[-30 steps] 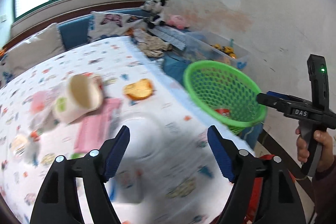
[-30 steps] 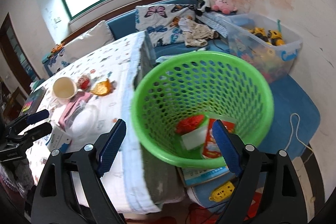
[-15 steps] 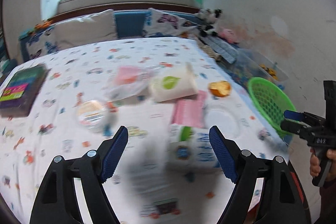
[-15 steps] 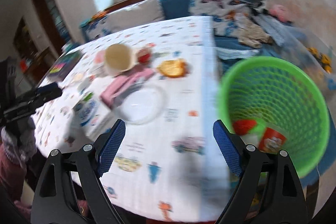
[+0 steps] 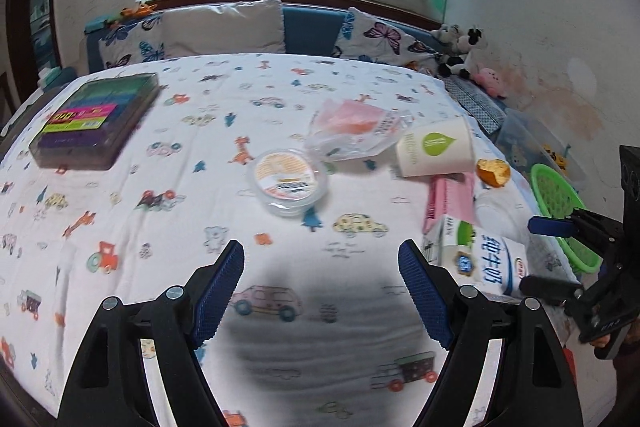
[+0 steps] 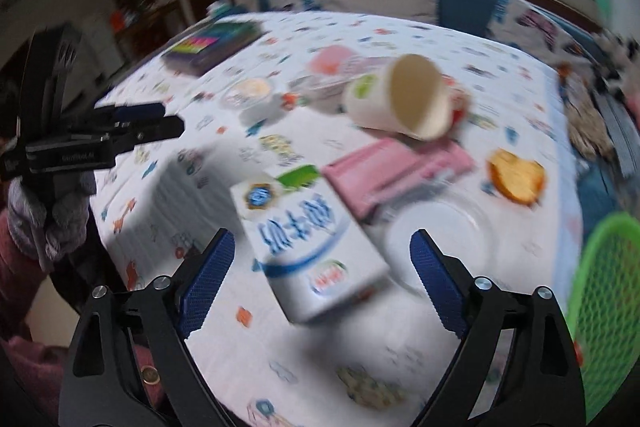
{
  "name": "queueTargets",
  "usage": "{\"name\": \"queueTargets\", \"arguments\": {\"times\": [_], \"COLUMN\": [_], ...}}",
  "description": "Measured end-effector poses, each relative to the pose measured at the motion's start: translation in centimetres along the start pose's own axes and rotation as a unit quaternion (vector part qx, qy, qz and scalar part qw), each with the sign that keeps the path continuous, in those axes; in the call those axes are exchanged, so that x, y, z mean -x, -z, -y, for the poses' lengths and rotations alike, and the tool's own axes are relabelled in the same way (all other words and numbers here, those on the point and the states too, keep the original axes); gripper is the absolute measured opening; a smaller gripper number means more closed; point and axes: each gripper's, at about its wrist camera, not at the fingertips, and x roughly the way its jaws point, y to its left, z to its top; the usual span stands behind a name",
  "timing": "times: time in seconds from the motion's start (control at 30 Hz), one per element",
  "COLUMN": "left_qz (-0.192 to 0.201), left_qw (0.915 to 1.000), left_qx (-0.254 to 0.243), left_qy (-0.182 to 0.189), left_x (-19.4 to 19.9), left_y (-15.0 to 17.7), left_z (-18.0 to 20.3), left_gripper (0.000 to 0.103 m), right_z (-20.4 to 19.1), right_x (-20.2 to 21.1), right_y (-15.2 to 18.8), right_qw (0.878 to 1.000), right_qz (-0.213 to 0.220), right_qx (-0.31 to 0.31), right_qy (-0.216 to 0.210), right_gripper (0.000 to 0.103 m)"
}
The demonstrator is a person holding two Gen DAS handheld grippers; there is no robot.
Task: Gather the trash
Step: 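Move both tools back over the remaining items on the bed, then grasp the white milk carton with the right tool while the left tool grasps the clear plastic tub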
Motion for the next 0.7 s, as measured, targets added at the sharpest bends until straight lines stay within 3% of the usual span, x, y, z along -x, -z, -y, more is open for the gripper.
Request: {"name": "queueTargets", "arguments": {"times": [0.3, 0.43, 0.7], "left_qz": [-0.016, -0.029, -0.048], "left_qw": [0.9998, 0.9992, 0.9976], "left_qx": [0.001, -0.022, -0.047], "left_qy": [-0.012, -0.016, -0.018], "left_x": [-1.8, -3.7, -7.4], "left_y": [-0.4, -1.3, -3.3], "left_z": [-1.9, -1.8, -2.1], "left_gripper": [0.077, 0.082, 0.082], "right_z": [-2.2, -2.6, -3.2], "right_x": [-4.3, -5.5, -6.5], "right_y": [-1.8, -2.2, -1.9], "right_qw": [0.995, 0.992, 0.989], "right_qz": [-0.035, -0.042, -0.055], "right_qx": [0.095, 0.117, 0.132], "right_qy": [0.006, 0.015, 0.027], "right_gripper": [0.09, 0.089, 0.076]}}
